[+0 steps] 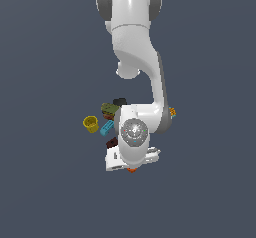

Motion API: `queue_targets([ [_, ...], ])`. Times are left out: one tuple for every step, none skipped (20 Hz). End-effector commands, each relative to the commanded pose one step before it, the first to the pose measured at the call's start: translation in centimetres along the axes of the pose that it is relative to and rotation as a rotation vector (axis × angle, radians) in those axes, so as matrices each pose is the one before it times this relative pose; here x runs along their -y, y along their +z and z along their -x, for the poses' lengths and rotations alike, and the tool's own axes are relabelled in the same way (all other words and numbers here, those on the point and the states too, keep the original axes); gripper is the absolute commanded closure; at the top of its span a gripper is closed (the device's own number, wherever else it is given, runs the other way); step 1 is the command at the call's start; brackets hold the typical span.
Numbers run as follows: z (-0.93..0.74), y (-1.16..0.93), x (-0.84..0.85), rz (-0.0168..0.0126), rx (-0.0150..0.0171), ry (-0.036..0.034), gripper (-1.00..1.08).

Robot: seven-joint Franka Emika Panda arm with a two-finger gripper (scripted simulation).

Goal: Pick up a designated object from a clutter of objects.

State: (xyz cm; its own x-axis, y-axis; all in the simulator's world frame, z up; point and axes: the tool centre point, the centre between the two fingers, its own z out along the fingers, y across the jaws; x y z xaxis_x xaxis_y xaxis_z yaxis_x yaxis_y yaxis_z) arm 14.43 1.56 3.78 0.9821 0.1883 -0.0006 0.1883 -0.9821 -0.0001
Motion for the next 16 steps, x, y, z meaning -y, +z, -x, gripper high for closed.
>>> queue_targets([
  [-0.025, -0.013, 0.001, 0.00008, -0.00049, -0.00009, 1.08],
  [0.0, 0.0, 0.0, 0.0, 0.0, 0.0, 1.08],
  [0.0, 0.0, 0.0, 0.0, 0.0, 0.0, 1.08],
  [0.0, 0.0, 0.0, 0.0, 0.0, 0.0, 1.08],
  [0.0, 0.0, 0.0, 0.0, 0.0, 0.0, 1.08],
  [0.0, 0.0, 0.0, 0.0, 0.0, 0.0, 1.08],
  [0.018, -0.013, 0.002, 0.0, 0.0, 0.0, 1.08],
  [0.007, -0.021, 0.006, 0.0, 0.0, 0.0, 1.08],
  [0.02, -0.064, 0.018, 0.0, 0.0, 0.0, 1.08],
  [0.034, -0.108, 0.029, 0.0, 0.0, 0.0, 1.08],
  [0.048, -0.151, 0.041, 0.0, 0.0, 0.0, 1.08],
  [0.062, -0.195, 0.053, 0.0, 0.0, 0.0, 1.08],
  [0.076, -0.24, 0.065, 0.0, 0.0, 0.0, 1.08],
  [0.09, -0.285, 0.077, 0.0, 0.0, 0.0, 1.08],
  [0.104, -0.33, 0.09, 0.0, 0.0, 0.0, 1.08],
  [0.119, -0.376, 0.102, 0.0, 0.0, 0.0, 1.08],
])
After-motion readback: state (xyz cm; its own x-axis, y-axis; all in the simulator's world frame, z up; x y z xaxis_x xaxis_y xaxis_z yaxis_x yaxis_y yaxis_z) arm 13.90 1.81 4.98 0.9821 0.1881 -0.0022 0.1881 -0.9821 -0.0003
